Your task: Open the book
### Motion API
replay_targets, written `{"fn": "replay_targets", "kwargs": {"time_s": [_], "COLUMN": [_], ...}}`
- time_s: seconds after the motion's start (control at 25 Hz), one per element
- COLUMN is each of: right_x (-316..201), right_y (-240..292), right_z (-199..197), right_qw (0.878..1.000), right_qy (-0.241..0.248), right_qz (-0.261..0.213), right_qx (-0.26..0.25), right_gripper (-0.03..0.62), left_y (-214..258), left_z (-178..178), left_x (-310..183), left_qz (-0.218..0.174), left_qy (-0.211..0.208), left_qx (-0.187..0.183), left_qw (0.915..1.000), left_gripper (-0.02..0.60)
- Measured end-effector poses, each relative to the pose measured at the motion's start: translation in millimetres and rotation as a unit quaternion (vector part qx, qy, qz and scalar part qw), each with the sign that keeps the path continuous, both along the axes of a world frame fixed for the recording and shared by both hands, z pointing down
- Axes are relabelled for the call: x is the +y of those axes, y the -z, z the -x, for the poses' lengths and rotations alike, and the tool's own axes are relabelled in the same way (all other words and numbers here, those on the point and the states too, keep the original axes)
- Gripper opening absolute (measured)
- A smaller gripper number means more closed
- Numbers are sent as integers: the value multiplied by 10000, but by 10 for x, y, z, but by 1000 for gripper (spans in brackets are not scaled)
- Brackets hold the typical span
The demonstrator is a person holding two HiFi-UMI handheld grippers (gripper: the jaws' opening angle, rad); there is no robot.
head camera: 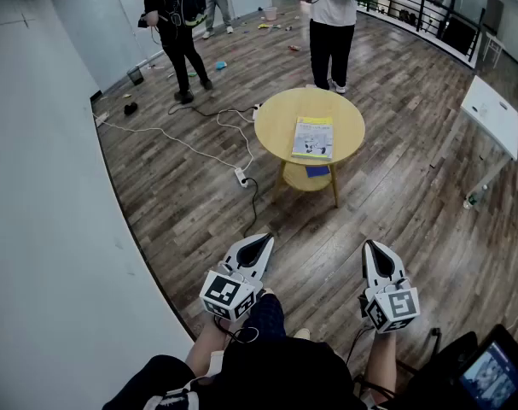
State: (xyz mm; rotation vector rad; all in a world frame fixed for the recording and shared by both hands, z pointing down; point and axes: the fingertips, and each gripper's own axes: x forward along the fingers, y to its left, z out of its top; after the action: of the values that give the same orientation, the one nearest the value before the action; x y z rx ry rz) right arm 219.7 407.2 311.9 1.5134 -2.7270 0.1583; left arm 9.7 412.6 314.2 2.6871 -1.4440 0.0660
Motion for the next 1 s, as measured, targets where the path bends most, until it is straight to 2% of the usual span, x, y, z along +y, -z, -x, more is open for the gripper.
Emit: {"fn": "replay_targets", "kwargs": {"time_s": [0.16, 0.28, 0.4, 0.56, 0.68, 0.84, 1.0], "right_x": [-455, -960, -1767, -2944, -3613, -4095, -4324], "right_y": [9, -22, -37, 64, 11, -135, -309], "right_z": [-14, 132, 392, 646, 741, 697, 589], "right_qw": [10000, 9999, 9998, 9984, 9971, 9968, 9969], "right_qy": [-93, -63, -164, -550, -754, -753, -600], "right_qz": [17, -100, -95, -72, 81, 258, 490], "right_qx": [-29, -12, 32, -106, -90, -10, 128], "right_gripper": [3, 4, 4, 3, 4, 3, 3], "left_y": [-1, -68, -93, 59, 38, -133, -302], "left_z": [49, 192, 387, 642, 736, 703, 581], "left_x": [-484, -1041, -1930, -3218, -3921, -4380, -4534], "left_qz": [-122, -151, -191, -277, -194, -7, 169], "left_qy": [33, 41, -90, -460, -639, -661, -584], "left_qx": [-36, -12, -73, -72, -53, 16, -45], "left_qw": [9999, 9999, 9998, 9985, 9978, 9978, 9981], "left_gripper": [-3, -3, -3, -3, -3, -3, -3]}}
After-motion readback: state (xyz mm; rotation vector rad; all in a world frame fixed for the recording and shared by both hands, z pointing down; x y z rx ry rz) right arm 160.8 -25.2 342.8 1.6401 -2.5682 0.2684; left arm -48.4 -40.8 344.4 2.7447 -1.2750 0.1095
